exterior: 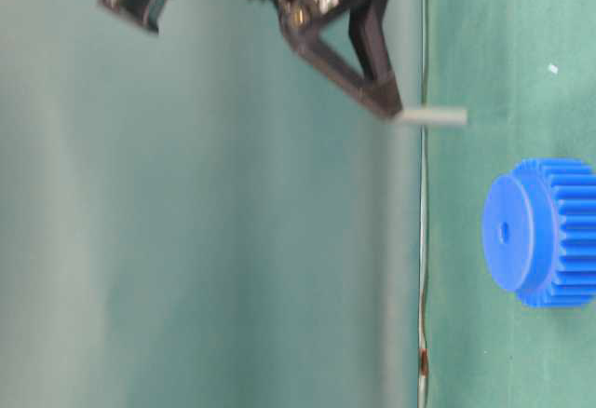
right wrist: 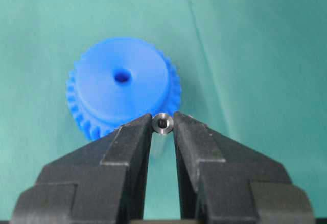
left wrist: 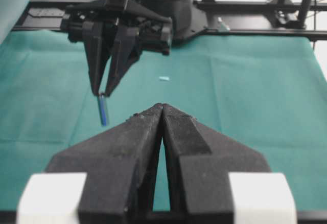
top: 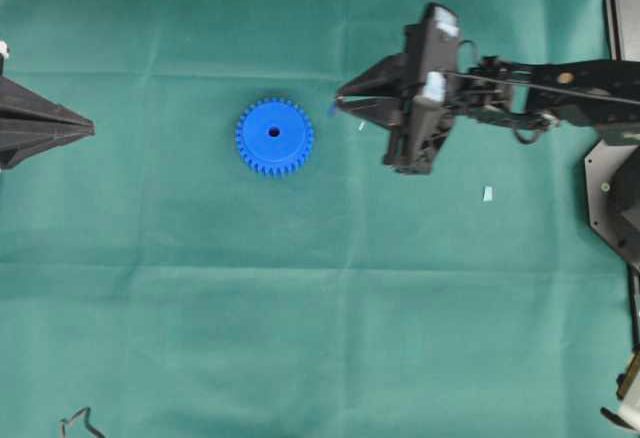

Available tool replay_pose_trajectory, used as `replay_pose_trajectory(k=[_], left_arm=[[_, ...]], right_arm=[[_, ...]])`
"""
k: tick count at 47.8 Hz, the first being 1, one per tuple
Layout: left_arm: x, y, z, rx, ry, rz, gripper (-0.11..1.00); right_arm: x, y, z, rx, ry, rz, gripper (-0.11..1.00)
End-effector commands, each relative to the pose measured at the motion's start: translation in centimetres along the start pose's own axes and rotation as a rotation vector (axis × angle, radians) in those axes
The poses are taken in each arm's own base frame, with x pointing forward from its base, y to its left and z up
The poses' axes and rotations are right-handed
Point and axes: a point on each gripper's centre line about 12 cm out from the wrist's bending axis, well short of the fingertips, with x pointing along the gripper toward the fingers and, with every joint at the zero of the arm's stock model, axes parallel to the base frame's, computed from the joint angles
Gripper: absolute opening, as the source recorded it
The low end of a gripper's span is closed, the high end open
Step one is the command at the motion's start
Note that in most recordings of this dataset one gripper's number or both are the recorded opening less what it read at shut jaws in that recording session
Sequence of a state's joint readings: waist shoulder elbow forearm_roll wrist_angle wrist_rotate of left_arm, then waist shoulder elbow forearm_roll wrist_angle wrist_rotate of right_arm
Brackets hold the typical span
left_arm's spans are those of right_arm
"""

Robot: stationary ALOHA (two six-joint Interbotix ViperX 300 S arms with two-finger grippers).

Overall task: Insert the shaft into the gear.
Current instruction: 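Lift the shaft and carry it left over the blue gear's hole, then lower the shaft into the blue gear's center hole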

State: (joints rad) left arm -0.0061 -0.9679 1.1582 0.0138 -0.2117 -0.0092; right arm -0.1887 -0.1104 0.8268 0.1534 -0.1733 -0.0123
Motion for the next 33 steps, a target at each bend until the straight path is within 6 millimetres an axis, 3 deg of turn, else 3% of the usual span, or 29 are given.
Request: replay_pose_trajectory(k=[1, 16, 33], left_arm=[[0.3, 0.0, 0.9, 0.001, -0.021, -0.002, 0.00], [0.3, 0.0, 0.8, 0.001, -0.011, -0.002, 0.00], [0.3, 0.0, 0.7, 0.003, -0.005, -0.002, 0.00]], right_arm=[[1.1, 1.0, 2.2, -0.019, -0.039, 0.022, 0.16], [4.1, 2.6, 4.4, -0.046, -0.043, 0.051, 0.16], [4.5, 2.6, 4.3, -0.046, -0.028, 0.050, 0.16]])
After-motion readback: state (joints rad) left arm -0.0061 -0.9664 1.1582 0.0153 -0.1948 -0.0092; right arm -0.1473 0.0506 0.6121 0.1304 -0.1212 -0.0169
